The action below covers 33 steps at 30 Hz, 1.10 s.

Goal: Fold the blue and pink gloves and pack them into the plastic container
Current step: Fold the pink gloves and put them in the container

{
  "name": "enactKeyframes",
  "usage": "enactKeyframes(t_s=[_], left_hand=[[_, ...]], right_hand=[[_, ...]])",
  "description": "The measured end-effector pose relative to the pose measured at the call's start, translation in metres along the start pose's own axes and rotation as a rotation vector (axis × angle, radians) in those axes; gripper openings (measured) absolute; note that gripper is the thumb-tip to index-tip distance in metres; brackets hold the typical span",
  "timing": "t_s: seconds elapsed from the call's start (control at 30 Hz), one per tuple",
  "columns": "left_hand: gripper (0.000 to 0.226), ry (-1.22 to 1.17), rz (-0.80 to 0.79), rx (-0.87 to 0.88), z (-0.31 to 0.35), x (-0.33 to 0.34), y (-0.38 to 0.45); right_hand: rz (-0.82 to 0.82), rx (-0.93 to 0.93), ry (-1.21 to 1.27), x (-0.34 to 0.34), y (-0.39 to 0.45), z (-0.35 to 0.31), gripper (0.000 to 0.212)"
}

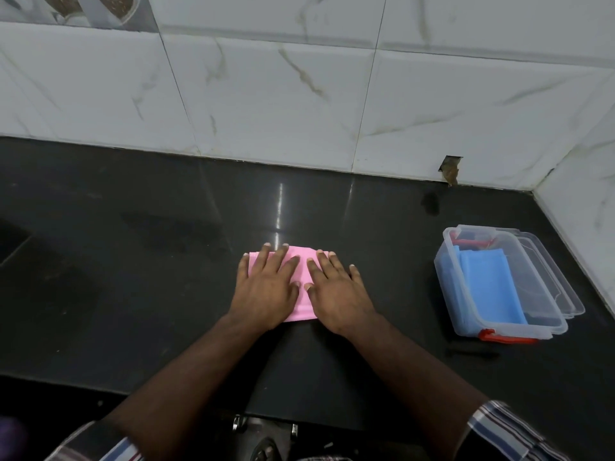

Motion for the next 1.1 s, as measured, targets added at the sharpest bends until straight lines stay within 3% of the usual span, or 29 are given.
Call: enactKeyframes(t_s=[0.1,0.3,0.5,0.7,0.77,0.93,1.1], left_hand=[[0.073,-0.002,-0.143,-0.04,-0.013,0.021,0.002],[0.072,-0.085,-0.085,-0.069,-0.018,0.034,-0.006],[0.071,-0.092,-0.066,-0.073,-0.017,0.036,-0.007],[0.077,-0.104,-0.254,-0.067,-0.019,0.022,-0.002],[0.085,-0.073,-0.285,-0.064,-0.016,0.008,0.002],[0.086,0.017,-0.105,0.046,0.028,-0.025,0.015],[0.077,-0.188,0.002,0.134,0.086,-0.031,0.037]], right_hand=[[-0.032,-0.019,-0.015,0.003,0.003,-0.003,0.059],[-0.037,-0.022,-0.026,0.011,-0.001,-0.001,0.073],[-0.082,-0.012,-0.019,0.01,0.0,-0.001,0.063],[-0.188,-0.016,0.004,-0.006,-0.001,-0.002,0.06],[-0.151,-0.013,0.025,-0.017,-0.003,0.0,0.059],[0.016,0.044,-0.041,-0.042,-0.011,0.019,0.065],[0.067,0.116,-0.031,-0.07,-0.024,0.055,0.069]])
Point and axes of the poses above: each hand's wrist, its own y-axis towards the middle knuckle, its own x-axis out of the palm, z = x × y, the point moved 3 cm from there along y, towards the middle knuckle, and after that the axes turned 7 degrees about x, right-handed, at the moved point
